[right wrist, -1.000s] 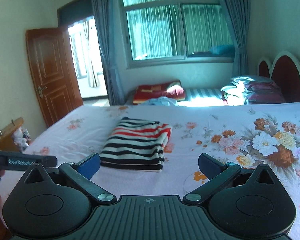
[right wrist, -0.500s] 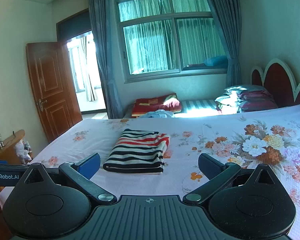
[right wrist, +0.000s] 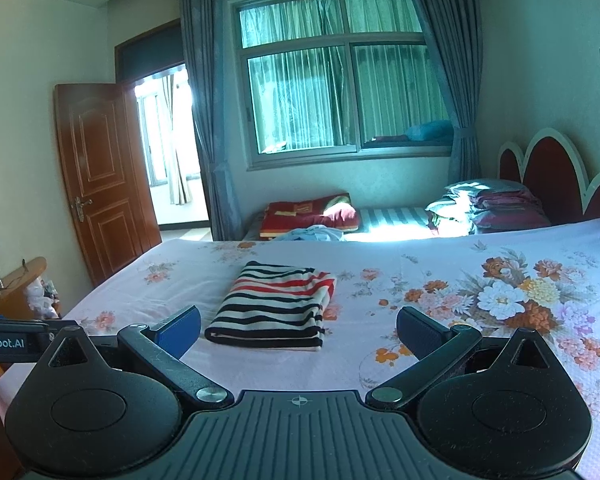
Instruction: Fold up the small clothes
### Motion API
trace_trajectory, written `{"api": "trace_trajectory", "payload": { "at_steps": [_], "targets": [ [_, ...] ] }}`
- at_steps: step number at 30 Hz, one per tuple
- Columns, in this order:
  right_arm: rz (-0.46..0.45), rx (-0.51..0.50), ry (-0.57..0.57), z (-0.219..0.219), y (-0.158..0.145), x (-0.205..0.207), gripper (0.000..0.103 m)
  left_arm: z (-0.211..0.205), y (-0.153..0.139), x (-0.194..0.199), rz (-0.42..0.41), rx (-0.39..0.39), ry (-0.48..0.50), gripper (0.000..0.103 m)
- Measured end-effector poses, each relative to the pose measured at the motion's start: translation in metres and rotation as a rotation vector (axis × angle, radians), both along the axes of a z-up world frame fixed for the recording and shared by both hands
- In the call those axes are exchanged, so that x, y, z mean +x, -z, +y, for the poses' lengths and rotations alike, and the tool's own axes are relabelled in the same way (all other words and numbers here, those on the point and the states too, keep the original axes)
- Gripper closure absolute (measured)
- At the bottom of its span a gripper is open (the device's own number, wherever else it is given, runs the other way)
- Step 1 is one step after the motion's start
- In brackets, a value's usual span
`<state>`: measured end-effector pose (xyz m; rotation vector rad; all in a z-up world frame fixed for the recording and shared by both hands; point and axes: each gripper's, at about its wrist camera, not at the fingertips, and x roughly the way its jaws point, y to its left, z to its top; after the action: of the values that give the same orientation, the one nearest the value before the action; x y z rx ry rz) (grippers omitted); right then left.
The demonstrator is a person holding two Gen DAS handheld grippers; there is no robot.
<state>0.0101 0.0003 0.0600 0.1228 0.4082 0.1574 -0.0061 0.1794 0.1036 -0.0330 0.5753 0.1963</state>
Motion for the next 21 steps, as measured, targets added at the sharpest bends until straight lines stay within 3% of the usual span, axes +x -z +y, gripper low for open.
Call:
{"api": "trace_trajectory", "payload": {
  "at_steps": [21],
  "targets": [
    [0.012,0.003,0.009,-0.0010,0.0072,0.0008,0.000,0.0037,-0.0037,-0.0003,-0.006,0.002,0.002,0.001]
  ]
}}
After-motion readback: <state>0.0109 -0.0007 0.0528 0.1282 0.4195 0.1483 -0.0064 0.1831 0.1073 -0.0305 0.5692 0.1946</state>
